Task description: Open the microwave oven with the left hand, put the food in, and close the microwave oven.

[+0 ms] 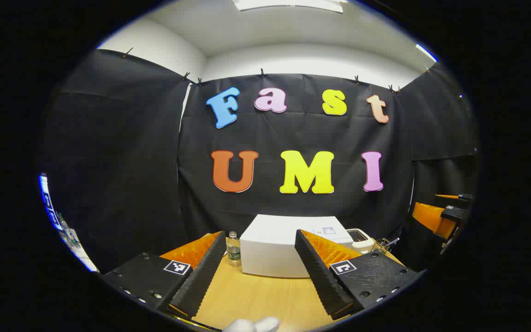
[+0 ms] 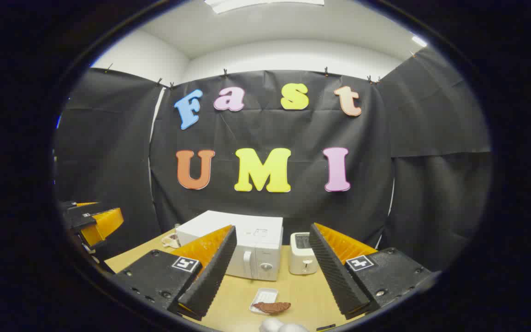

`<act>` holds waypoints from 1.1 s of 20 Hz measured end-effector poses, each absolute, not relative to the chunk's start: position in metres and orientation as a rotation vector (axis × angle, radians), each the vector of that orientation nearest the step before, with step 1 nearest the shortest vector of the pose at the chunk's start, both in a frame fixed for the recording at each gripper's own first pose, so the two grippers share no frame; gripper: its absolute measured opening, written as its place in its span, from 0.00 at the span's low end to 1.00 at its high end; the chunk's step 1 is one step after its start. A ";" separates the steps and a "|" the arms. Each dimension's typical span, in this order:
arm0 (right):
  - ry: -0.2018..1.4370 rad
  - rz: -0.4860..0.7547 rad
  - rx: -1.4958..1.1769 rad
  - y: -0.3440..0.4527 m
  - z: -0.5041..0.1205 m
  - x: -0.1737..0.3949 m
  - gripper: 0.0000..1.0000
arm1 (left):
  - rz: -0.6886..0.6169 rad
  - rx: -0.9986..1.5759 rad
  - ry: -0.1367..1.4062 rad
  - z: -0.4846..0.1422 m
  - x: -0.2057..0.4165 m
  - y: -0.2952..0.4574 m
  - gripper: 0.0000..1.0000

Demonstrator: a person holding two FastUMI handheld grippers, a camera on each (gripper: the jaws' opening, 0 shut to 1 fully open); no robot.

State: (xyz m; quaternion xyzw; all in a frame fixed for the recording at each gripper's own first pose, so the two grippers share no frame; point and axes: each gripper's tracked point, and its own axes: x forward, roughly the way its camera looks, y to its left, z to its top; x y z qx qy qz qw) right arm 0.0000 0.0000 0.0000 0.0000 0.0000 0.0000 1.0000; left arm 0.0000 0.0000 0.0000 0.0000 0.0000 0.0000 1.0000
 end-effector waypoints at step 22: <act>0.004 -0.021 -0.005 -0.009 -0.004 0.004 1.00 | -0.012 0.033 -0.005 -0.005 0.005 -0.004 0.94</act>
